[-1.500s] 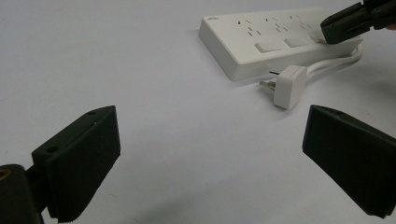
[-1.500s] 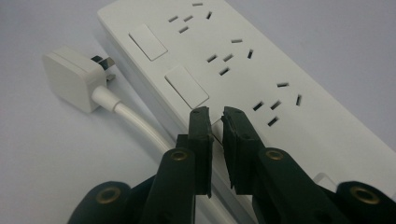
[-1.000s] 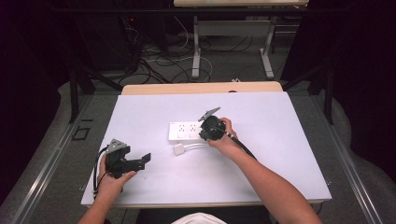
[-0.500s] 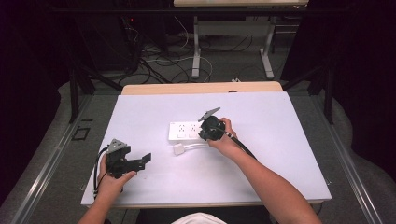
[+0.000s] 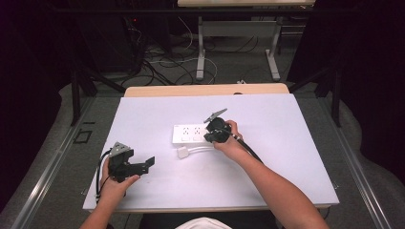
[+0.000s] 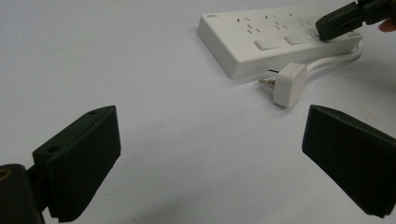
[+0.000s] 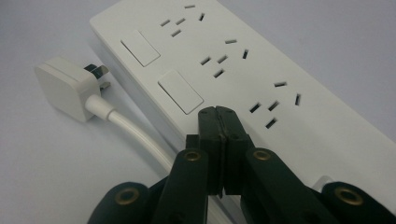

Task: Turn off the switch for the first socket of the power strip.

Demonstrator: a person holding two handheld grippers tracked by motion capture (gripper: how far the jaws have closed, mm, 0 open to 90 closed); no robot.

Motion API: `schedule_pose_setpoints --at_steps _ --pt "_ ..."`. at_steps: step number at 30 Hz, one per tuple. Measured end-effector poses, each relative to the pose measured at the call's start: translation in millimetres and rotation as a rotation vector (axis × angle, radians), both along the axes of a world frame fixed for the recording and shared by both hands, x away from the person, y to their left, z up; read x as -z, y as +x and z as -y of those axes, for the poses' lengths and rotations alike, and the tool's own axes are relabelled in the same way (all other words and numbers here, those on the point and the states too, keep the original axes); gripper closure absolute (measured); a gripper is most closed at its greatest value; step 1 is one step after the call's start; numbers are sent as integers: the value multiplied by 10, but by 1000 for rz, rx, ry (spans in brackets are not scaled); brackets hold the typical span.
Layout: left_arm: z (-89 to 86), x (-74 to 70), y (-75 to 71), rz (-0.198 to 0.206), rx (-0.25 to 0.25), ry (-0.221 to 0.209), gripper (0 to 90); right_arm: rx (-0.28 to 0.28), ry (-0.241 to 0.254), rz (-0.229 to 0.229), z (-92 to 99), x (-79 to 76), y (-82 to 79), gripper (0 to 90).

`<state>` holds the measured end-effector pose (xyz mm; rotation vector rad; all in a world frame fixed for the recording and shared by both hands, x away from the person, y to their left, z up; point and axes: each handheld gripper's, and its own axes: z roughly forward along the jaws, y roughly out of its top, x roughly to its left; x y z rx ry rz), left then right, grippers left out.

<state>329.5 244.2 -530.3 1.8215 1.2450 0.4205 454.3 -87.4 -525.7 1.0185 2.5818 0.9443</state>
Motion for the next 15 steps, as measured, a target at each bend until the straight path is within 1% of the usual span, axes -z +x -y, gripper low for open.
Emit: schedule_pose_setpoints --at_steps 4,5,7,8,9,10,11,12,13,14,15 --pt "4 3 3 -1 -3 -1 41 -19 2 21 -8 6 10 880" --pt "6 4 3 -1 -4 -2 41 -16 3 22 -13 8 12 880" --pt "7 4 4 -1 -3 -1 41 -12 4 10 -25 3 0 881" --pt "8 4 4 -1 -2 -1 41 -5 2 15 -33 4 -7 882" --pt "8 4 3 -1 -2 0 41 -17 0 28 -39 6 -5 883" --pt "9 3 3 0 -2 0 41 -12 -3 28 -51 7 -14 884" --pt "8 2 2 0 -2 0 41 -22 -8 41 -56 11 -9 885" --pt "7 1 1 1 -2 0 41 -17 -13 38 -62 12 -16 898" --pt "6 0 0 1 -3 0 41 -17 -11 25 -68 22 -13 900" --pt "1 -1 -1 0 0 0 41 -30 -9 32 -62 22 0 900" --pt "-3 -3 -1 -4 2 1 41 -21 -3 31 -66 24 3 900"
